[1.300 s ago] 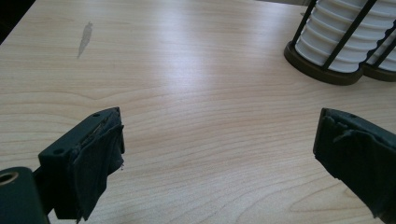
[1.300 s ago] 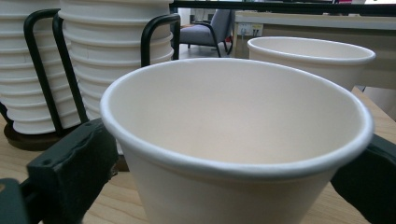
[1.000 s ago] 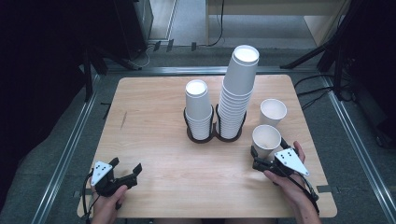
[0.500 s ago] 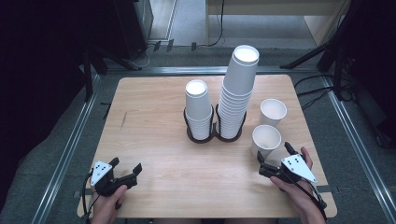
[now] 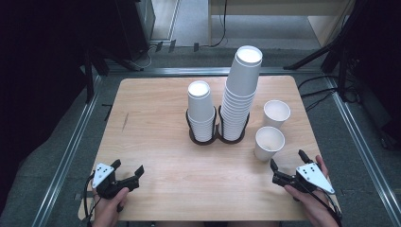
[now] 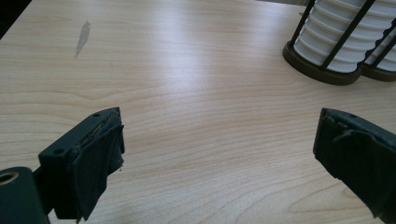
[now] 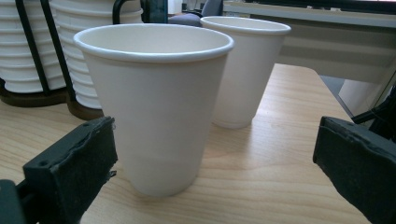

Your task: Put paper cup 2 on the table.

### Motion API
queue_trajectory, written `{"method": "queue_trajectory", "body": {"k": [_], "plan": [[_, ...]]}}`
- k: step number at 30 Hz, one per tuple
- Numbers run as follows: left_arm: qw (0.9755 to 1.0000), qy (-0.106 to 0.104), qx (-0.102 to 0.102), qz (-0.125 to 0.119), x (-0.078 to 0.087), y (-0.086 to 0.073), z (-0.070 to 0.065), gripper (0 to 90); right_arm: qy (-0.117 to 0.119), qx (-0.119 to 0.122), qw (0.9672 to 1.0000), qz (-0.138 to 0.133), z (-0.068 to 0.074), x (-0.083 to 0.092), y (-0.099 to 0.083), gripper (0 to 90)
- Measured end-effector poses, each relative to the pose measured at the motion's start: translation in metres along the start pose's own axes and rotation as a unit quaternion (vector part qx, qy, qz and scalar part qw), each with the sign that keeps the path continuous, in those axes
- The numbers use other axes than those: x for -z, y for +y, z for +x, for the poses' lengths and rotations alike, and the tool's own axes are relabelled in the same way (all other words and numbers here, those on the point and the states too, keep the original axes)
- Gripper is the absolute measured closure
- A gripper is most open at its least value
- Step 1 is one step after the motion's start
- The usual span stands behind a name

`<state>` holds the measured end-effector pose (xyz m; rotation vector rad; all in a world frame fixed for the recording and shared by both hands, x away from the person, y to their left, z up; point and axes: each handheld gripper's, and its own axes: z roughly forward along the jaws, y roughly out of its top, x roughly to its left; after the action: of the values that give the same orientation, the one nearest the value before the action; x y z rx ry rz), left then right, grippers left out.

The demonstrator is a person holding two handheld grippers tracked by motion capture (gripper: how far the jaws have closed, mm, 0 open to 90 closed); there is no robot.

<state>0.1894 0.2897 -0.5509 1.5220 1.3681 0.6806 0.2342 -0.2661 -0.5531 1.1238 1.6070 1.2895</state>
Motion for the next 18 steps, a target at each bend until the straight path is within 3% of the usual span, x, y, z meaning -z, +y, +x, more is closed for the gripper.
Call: {"method": "queue_trajectory", "body": {"k": [18], "plan": [[1.0,0.003,-0.001,0.001,-0.001,0.0,-0.001,2.2,-0.04,0.003,0.9991,0.009,-0.034,0.036,-0.01,0.0]]}}
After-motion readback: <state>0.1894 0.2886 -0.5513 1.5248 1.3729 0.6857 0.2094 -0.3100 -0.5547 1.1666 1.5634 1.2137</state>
